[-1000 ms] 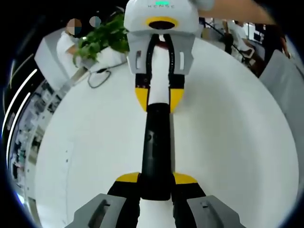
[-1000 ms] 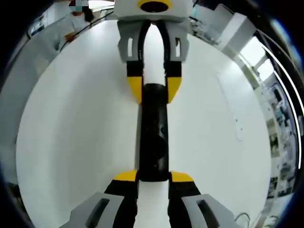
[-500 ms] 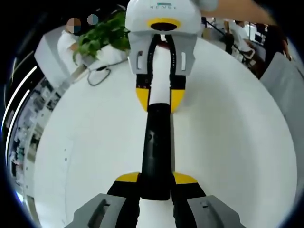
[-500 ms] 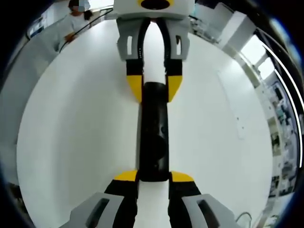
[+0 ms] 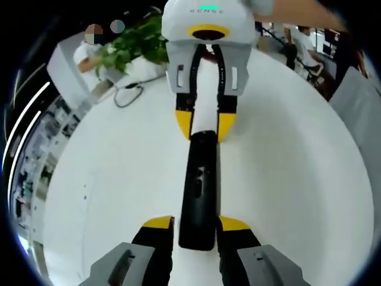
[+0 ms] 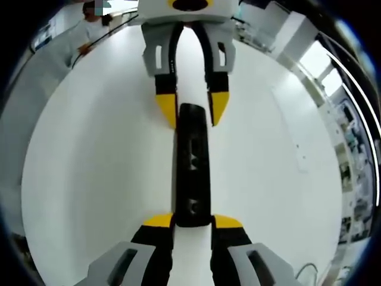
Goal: Press the specified remote control buttons in sequence, fully releasing each button before pressing the next.
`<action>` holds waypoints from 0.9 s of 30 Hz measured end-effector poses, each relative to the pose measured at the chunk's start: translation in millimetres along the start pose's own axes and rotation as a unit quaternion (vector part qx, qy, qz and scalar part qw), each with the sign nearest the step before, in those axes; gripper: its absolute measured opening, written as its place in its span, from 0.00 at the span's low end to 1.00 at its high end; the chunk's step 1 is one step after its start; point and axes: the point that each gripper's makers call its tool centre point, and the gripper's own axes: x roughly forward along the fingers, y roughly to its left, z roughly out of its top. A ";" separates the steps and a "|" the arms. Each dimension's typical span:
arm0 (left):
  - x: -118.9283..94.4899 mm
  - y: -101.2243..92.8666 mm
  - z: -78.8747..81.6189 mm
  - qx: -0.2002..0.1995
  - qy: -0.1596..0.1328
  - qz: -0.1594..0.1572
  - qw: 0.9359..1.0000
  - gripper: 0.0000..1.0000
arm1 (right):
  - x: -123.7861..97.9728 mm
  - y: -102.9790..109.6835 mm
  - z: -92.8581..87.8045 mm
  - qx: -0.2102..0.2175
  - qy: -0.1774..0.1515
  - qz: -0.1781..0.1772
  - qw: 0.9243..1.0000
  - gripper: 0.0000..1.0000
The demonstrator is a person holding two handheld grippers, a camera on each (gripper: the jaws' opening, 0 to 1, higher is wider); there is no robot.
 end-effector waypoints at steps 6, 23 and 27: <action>0.2 2.1 -0.9 -0.005 -0.009 0.017 1.000 0.29 | 0.0 -0.8 0.5 0.001 0.005 -0.013 1.000 0.22; -15.4 7.0 -3.3 -0.098 -0.068 0.070 0.990 0.44 | -10.3 -4.3 0.1 0.080 -0.040 -0.042 0.995 0.39; -23.1 8.9 0.6 -0.138 -0.101 0.079 0.982 0.51 | -15.8 -6.5 -0.3 0.122 -0.069 -0.053 0.989 0.40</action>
